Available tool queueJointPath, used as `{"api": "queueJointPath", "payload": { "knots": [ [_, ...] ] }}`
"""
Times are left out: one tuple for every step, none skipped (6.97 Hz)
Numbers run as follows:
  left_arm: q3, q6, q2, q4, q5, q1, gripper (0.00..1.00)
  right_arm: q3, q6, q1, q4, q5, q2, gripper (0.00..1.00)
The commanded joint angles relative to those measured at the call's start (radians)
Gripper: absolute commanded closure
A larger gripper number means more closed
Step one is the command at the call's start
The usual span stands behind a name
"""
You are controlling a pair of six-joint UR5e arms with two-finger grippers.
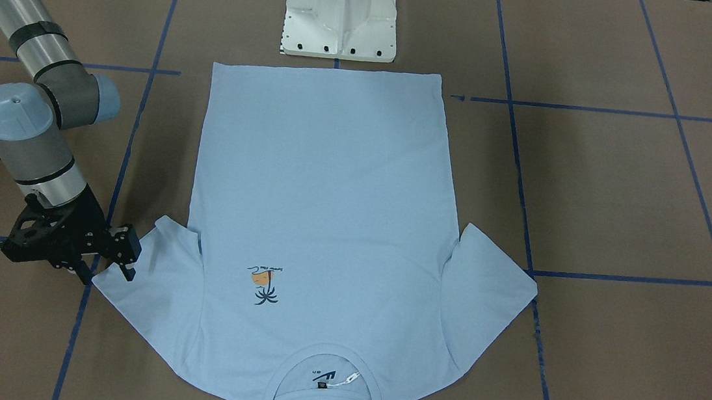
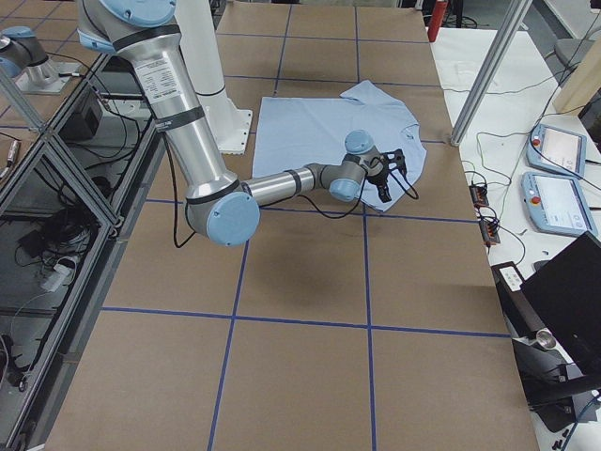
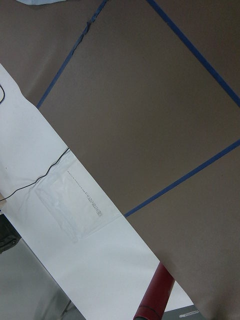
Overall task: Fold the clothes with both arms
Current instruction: 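Move the right gripper down to the sleeve nearest it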
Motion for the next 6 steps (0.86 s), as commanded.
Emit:
{"api": "queueJointPath", "payload": {
  "knots": [
    [0.000, 0.002, 0.001, 0.000, -0.001, 0.000, 0.00, -0.019, 0.000, -0.005, 0.004, -0.026, -0.012, 0.27],
    [0.000, 0.002, 0.001, 0.000, -0.001, 0.000, 0.00, -0.033, 0.000, -0.010, 0.004, -0.035, -0.012, 0.30],
    [0.000, 0.000, 0.001, 0.000, -0.001, 0.000, 0.00, -0.034, 0.002, -0.011, 0.006, -0.042, -0.012, 0.40],
    [-0.002, 0.002, 0.001, 0.000, -0.001, 0.000, 0.00, -0.034, 0.004, -0.013, 0.018, -0.042, -0.011, 0.67],
    [-0.002, 0.002, 0.001, 0.000, -0.001, 0.000, 0.00, -0.034, 0.002, -0.013, 0.018, -0.042, -0.012, 0.90],
    [-0.002, 0.002, 0.001, 0.000, -0.001, 0.000, 0.00, -0.034, 0.000, -0.013, 0.018, -0.042, -0.011, 1.00]
  ]
}}
